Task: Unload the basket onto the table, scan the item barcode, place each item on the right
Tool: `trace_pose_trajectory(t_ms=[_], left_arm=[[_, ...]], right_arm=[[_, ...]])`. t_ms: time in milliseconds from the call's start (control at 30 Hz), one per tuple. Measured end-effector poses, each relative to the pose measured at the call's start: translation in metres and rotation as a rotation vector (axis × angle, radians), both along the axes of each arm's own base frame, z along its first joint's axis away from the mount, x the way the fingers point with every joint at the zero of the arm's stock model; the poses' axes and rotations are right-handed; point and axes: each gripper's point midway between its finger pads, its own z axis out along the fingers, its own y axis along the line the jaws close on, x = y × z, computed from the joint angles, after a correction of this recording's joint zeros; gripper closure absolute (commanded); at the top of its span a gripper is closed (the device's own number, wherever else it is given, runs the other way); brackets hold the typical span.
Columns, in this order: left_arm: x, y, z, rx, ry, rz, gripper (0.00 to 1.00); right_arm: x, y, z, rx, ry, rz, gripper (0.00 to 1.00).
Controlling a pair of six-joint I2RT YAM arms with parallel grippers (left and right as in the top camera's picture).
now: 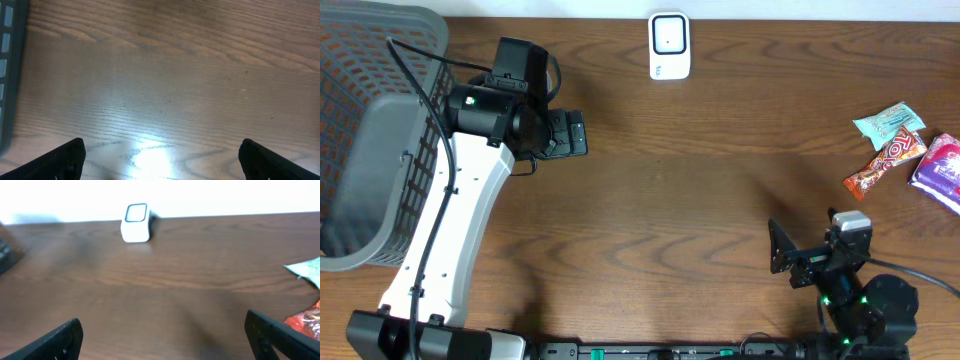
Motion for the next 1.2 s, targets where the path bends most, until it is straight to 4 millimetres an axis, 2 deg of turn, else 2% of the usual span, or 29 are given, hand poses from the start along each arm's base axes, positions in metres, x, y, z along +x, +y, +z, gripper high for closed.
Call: trace_pose_trajectory(t_ms=[200,500,767,967,1200], left_arm=[[0.0,0.0,0.0,0.0,0.0,0.0,0.02],[0.0,0.0,0.0,0.0,0.0,0.0,0.02],[0.0,0.0,0.0,0.0,0.0,0.0,0.02],[0.0,0.0,0.0,0.0,0.0,0.0,0.02],[0.0,0.0,0.0,0.0,0.0,0.0,0.02]], right_arm=[[0.003,-0.003,-0.022,-0.002,-0.054,-0.011,0.01],[0.019,-0.003,-0.041,0.002,-0.123,-0.013,0.01],[0.024,-0.006,-0.042,-0.001,-0.166,-0.025,0.01],[0.028,-0.008,-0.026,-0.004,-0.266,-0.039,0.01],[0.029,-0.008,-0.035,-0.003,-0.248,-0.04,0.01]])
